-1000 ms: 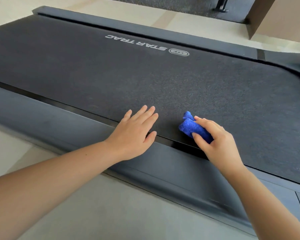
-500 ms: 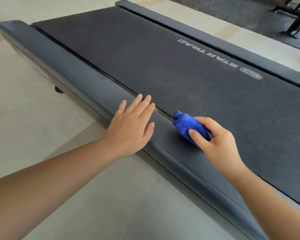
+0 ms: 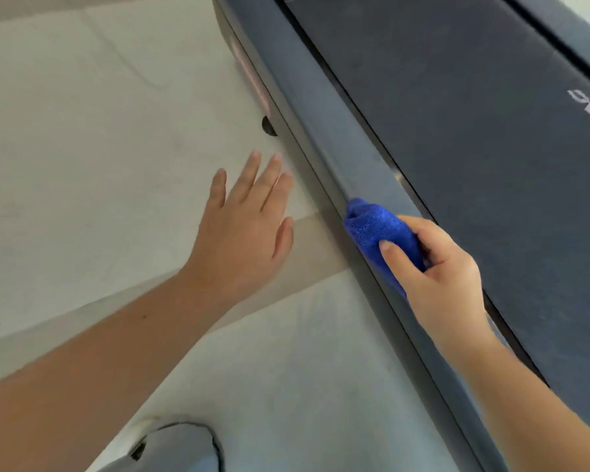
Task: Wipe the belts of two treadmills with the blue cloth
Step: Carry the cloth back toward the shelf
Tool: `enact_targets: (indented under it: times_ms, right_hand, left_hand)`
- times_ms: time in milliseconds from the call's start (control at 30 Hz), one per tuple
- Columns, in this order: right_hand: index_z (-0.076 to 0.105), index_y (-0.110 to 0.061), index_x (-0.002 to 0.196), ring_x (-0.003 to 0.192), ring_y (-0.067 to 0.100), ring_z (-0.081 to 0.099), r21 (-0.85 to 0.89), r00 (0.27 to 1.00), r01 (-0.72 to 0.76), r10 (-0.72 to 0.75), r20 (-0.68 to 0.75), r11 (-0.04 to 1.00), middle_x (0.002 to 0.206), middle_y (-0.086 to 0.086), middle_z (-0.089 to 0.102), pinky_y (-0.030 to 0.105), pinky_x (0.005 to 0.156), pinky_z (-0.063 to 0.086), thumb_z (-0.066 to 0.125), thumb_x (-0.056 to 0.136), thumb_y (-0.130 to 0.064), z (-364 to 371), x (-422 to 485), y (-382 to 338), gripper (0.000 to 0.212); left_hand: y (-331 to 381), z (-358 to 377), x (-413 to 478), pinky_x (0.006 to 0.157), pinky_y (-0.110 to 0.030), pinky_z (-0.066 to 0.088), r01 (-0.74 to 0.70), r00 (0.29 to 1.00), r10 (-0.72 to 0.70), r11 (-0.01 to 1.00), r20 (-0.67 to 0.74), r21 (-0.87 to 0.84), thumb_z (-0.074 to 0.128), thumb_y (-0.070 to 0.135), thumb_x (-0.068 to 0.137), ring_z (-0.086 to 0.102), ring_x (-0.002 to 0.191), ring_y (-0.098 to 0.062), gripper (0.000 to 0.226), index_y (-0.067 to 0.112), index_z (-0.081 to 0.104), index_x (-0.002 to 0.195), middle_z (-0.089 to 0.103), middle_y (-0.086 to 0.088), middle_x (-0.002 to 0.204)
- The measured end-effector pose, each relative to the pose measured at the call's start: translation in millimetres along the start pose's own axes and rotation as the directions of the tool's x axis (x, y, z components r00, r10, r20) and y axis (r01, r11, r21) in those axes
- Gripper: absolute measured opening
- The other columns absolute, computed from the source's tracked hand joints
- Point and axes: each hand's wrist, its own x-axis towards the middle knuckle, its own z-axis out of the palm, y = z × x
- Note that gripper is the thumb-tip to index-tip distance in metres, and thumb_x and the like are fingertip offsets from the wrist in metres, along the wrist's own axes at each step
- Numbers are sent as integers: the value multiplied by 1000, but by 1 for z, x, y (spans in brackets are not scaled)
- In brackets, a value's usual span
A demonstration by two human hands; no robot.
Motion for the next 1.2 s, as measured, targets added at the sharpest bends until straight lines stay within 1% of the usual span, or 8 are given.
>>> enact_targets:
  times_ms: [100,167,433,600,767,967,1133,1200]
  right_hand:
    - [56,-42,85,68,12,51,-1,997,17,-17,69,1000,83,-17,60,7,57,39,56,88,-6,20,8,-28,37]
    - [55,-44,86,74,14,52,-6,993,18,-17,117,1000,84,-17,60,8,58,39,56,88,-7,32,11,-49,37]
    - [57,-44,89,64,1,50,-4,961,8,-6,276,1000,79,-20,60,7,56,39,54,87,-6,68,0,-146,38]
    - [57,-42,95,71,-5,54,-27,935,24,-13,354,999,82,-33,59,5,58,39,55,88,-5,82,-6,-214,38]
    - [62,-29,109,81,-4,56,-34,913,49,-31,406,998,96,-28,61,5,65,40,56,87,-3,96,-4,-289,35]
    - [62,-29,108,81,-1,56,-63,894,105,-67,444,992,91,-22,63,8,66,41,55,87,-5,113,9,-386,32]
    - [61,-28,110,78,-2,55,-91,887,153,-97,451,984,92,-23,61,9,66,42,56,88,-9,125,21,-461,30]
    - [59,-32,108,75,-4,54,-91,881,175,-115,460,980,90,-24,60,8,64,40,55,89,-9,126,26,-488,30]
  left_hand:
    - [-21,-20,-17,101,-59,30,112,993,-112,994,-20,-20,28,30,89,35,133,-37,56,0,46,132,42,-18,142]
    - [-34,-35,-27,101,-59,29,180,984,-180,983,-9,-35,28,30,89,34,133,-37,56,-1,46,132,42,-18,142]
    - [-76,-120,-69,100,-58,31,317,948,-318,946,-6,-62,32,29,88,37,131,-37,54,0,48,131,44,-17,140]
    - [-107,-186,-79,102,-52,19,406,914,-406,914,9,-25,32,30,88,36,133,-35,55,1,47,132,43,-15,141]
    - [-136,-256,-73,101,-55,17,474,881,-473,879,22,-50,31,31,88,35,133,-36,55,2,47,132,43,-15,141]
    - [-180,-330,-66,102,-55,16,512,859,-511,858,38,-44,32,31,88,36,133,-35,54,3,49,131,45,-13,141]
    - [-219,-390,-60,101,-58,22,565,825,-566,821,12,-85,32,31,88,36,133,-34,54,4,49,131,46,-12,140]
    - [-229,-414,-56,101,-55,18,574,817,-577,813,-6,-93,31,31,89,35,134,-33,53,4,48,132,45,-11,141]
